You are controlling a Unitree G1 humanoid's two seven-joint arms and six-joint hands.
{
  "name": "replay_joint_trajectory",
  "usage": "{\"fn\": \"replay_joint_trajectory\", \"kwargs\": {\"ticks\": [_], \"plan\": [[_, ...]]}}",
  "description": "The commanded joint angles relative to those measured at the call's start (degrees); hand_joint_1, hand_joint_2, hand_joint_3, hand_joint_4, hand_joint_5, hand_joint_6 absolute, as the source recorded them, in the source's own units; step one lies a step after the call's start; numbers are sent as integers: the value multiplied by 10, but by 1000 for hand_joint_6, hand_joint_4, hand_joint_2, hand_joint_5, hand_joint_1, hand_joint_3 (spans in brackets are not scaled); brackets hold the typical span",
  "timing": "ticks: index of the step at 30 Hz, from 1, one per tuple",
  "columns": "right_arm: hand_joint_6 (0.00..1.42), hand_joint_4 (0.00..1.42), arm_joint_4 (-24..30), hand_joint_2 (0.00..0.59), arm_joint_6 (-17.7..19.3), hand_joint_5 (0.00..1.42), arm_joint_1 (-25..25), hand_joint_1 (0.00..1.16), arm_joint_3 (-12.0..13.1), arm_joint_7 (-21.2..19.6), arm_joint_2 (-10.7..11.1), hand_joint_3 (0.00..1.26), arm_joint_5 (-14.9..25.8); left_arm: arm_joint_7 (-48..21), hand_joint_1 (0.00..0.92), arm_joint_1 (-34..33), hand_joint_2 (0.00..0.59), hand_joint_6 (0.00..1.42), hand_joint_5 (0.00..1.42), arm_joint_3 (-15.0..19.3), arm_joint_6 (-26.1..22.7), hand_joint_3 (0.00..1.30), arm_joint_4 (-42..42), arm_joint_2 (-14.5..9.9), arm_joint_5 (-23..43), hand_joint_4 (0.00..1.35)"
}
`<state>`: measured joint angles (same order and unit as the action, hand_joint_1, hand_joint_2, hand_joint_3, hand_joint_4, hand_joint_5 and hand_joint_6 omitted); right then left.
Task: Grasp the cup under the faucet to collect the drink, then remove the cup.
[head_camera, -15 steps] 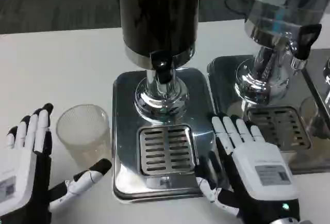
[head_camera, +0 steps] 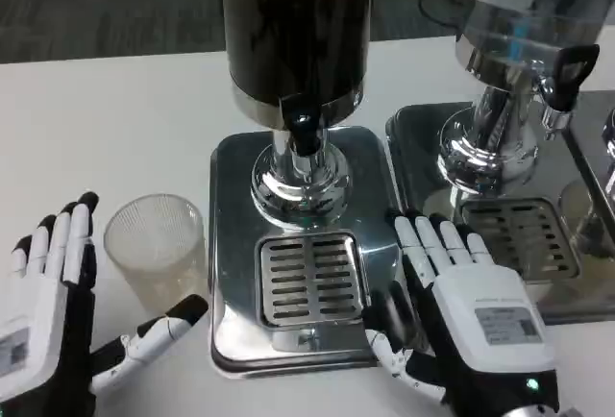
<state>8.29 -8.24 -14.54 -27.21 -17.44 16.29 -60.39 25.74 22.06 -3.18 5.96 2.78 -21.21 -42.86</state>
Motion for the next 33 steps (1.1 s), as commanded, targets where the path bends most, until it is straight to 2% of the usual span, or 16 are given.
{"fn": "replay_joint_trajectory", "kwargs": {"ticks": [1, 8, 14, 19, 25, 33], "plan": [[1, 0, -4, 410, -6, 0, 5, 381, -2, 5, -7, 0, -4, 13, 0, 0, 43, 0, 0, 21, 13, 0, -9, -2, 20, 0], [1, 0, -3, 410, -14, 0, 1, 381, -1, 3, -12, 0, -12, 29, 0, -18, 12, 0, 0, 45, 44, 0, -45, -10, 43, 0], [1, 0, -19, 410, -11, 0, 9, 381, -8, 3, -24, 0, -6, 63, 0, -32, 1, 0, 0, 58, 90, 0, -85, -13, 52, 0], [1, 0, -26, 410, -21, 0, 12, 381, -22, -4, -38, 0, -19, 50, 0, -61, 0, 0, 0, 72, 134, 0, -163, -25, 102, 0], [1, 0, -30, 410, -28, 0, 12, 381, -27, -12, -46, 0, -22, 39, 0, -105, 0, 0, 0, 67, 202, 0, -266, -25, 156, 0], [1, 0, -30, 410, -35, 0, 7, 381, -31, -17, -50, 0, -24, -6, 0, -144, 0, 0, 0, 41, 247, 0, -332, -33, 172, 0]]}}
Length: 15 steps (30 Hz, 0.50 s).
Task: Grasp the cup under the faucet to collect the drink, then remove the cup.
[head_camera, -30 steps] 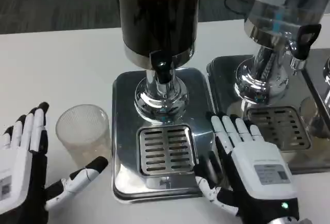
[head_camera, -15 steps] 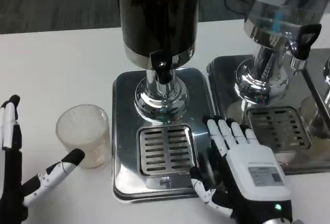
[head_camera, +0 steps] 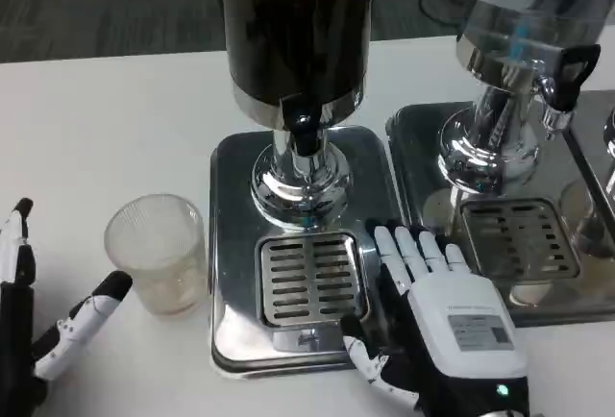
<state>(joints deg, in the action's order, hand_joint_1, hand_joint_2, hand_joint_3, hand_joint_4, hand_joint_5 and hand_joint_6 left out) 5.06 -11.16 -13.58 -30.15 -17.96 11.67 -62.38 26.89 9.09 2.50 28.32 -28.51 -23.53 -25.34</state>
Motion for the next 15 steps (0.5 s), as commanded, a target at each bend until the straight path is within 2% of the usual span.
{"fn": "replay_joint_trajectory", "kwargs": {"ticks": [1, 4, 8, 12, 15], "plan": [[1, 0, 2, 410, -7, 0, -2, 381, -2, -12, -5, 0, -5, -20, 0, -18, 0, 0, 0, -19, 27, 0, -25, -12, -4, 0], [1, 0, -1, 410, -7, 0, 0, 381, -3, -14, -7, 0, -4, -33, 3, -34, 0, 0, 0, -35, 32, 0, -35, -20, -16, 0], [1, 0, -4, 410, -7, 0, 4, 381, -7, -11, -7, 0, -3, -40, 104, -48, 0, 0, 0, -53, -4, 0, -29, -26, -39, 0], [1, 0, -4, 410, -9, 0, 5, 381, -7, -11, -6, 0, -4, -51, 131, -63, 0, 0, 0, -66, -30, 0, -33, -21, -47, 0], [1, 0, -3, 410, -11, 0, 5, 381, -5, -10, -5, 0, -2, -37, 133, -72, 1, 0, 0, -71, -28, 0, -38, -15, -53, 0]]}}
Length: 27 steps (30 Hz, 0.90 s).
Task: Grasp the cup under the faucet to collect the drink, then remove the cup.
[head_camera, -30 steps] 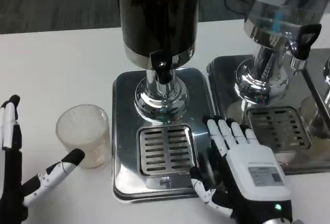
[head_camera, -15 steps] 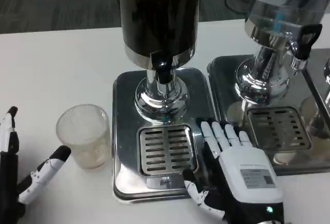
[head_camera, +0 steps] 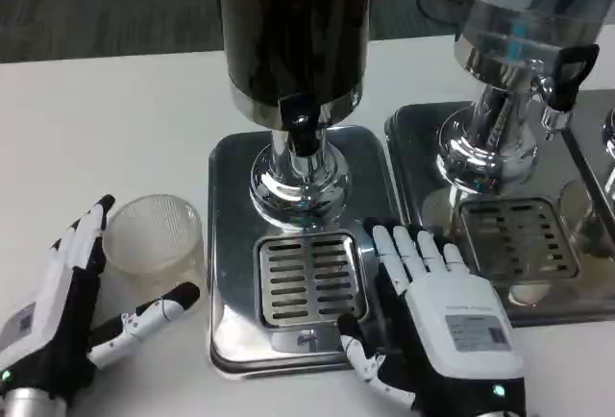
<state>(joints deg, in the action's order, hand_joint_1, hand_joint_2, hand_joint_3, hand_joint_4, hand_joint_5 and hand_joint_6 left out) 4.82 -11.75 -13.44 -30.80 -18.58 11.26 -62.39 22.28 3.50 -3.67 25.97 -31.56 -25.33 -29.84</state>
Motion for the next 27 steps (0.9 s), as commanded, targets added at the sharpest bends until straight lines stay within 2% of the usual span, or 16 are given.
{"fn": "replay_joint_trajectory", "kwargs": {"ticks": [1, 6, 22, 27], "plan": [[1, 0, -1, 410, -5, 0, 5, 381, 2, -3, -1, 0, -2, 14, 136, -19, 3, 0, 8, -10, -1, 0, -12, 5, -6, 0], [9, 0, -1, 402, -3, 0, 6, 390, 3, -6, 0, 0, -1, 38, 135, -39, 0, 53, 82, -6, 34, 0, -55, 21, 15, 0], [18, 0, -2, 401, -7, 0, 6, 398, 4, -6, -2, 0, 1, 43, 124, -88, 0, 148, 147, -31, 86, 0, -143, 30, 20, 0], [18, 0, -2, 401, -7, 0, 6, 399, 4, -6, -3, 0, 3, 60, 191, -94, 22, 224, 223, -39, 86, 0, -148, 28, 10, 0]]}}
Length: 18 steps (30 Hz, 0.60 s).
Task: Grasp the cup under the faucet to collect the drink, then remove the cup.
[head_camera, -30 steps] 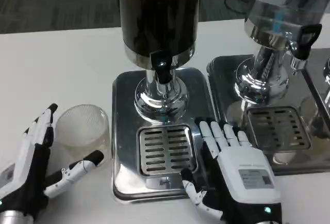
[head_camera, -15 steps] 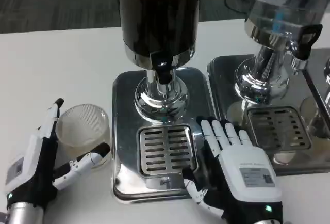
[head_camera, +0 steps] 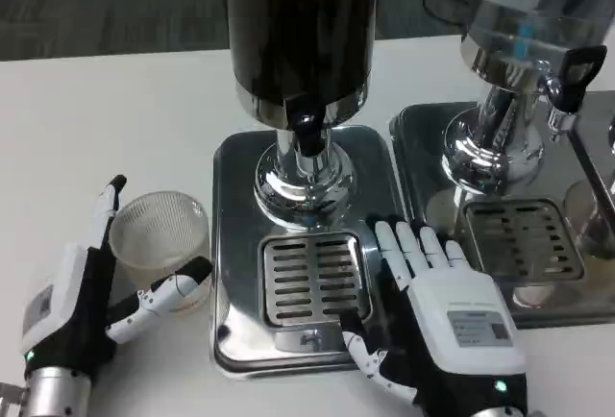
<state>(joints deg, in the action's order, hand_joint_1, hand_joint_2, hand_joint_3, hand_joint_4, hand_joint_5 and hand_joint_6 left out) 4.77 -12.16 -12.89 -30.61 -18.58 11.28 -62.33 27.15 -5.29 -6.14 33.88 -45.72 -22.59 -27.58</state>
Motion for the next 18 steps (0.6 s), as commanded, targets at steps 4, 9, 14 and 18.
{"fn": "replay_joint_trajectory", "kwargs": {"ticks": [4, 9, 14, 18], "plan": [[25, 0, -8, 401, 3, 0, 7, 400, 4, 0, -1, 0, 14, 2, 212, -12, 21, 270, 296, -15, 15, 0, -25, -4, -1, 60], [42, 0, -10, 401, 3, 0, 11, 401, 3, 1, -1, 0, 15, 13, 230, -18, 31, 376, 391, -17, 32, 67, -41, -10, -2, 160], [49, 0, -10, 401, 2, 0, 12, 401, 3, 0, 0, 0, 15, 42, 300, -21, 54, 572, 564, -18, 63, 183, -56, -7, -3, 321], [56, 0, -12, 401, 3, 0, 13, 401, 5, 1, -1, 0, 19, 60, 310, -23, 72, 659, 647, -20, 79, 240, -68, -8, -5, 416]]}}
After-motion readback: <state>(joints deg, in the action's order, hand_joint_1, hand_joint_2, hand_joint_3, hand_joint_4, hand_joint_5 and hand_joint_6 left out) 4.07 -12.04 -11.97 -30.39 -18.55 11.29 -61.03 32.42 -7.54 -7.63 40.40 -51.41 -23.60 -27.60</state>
